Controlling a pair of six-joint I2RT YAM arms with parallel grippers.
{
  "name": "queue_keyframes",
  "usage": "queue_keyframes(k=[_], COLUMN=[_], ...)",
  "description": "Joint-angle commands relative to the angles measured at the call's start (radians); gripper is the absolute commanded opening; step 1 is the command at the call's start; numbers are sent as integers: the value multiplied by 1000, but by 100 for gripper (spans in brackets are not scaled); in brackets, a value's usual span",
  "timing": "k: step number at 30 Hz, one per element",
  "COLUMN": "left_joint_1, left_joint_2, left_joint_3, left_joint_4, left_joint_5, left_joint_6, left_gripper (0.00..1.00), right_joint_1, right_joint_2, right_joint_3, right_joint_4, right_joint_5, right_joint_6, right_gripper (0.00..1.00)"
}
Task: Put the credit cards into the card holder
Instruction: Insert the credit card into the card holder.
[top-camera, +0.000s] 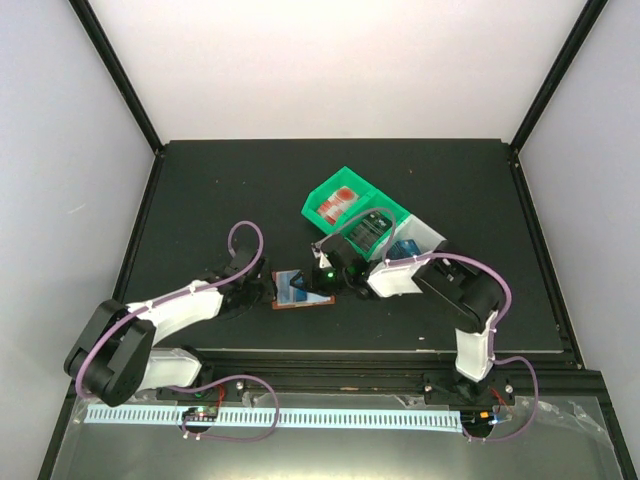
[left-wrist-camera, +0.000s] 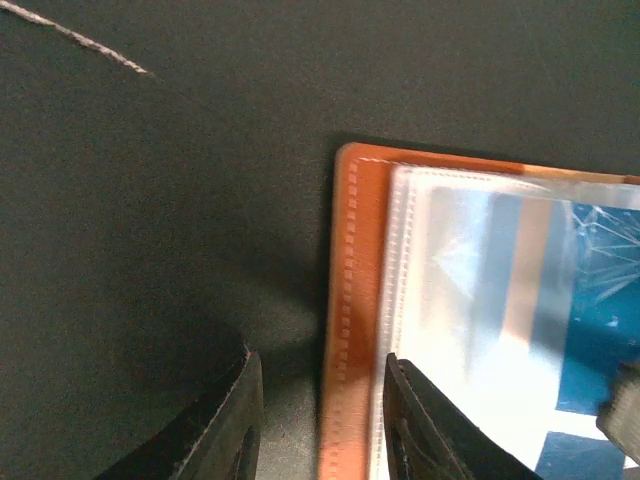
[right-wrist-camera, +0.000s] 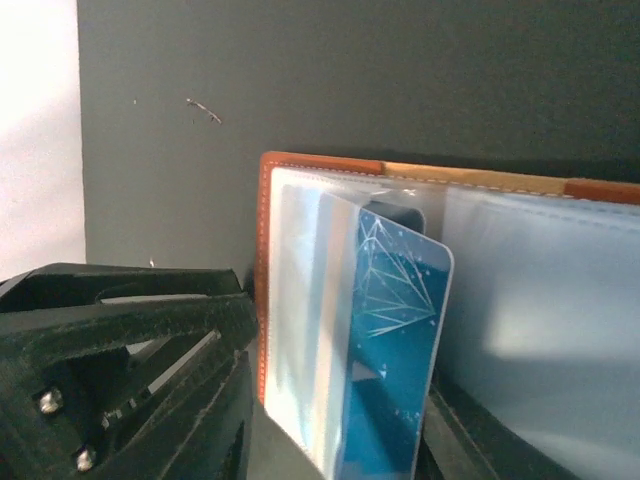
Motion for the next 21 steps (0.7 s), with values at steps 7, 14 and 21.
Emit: queue_keyframes(k=[7, 14, 21], left_joint_1=[2, 3, 1], left_joint_2=[33, 24, -47], left_joint_3=[-16, -25, -28], left_joint_4=[24, 62, 71], left_joint_5=[88, 143, 178], left_joint_6=[5, 5, 14], left_gripper=[37, 39, 55], right_joint_1=[5, 5, 7], right_joint_2=[-124, -190, -242], right_joint_3=[-12, 12, 45], right_joint_4=[-287, -416, -546], right_joint_5=[186, 284, 376], right_joint_6=[-182, -279, -344], right_gripper=[49, 53, 58])
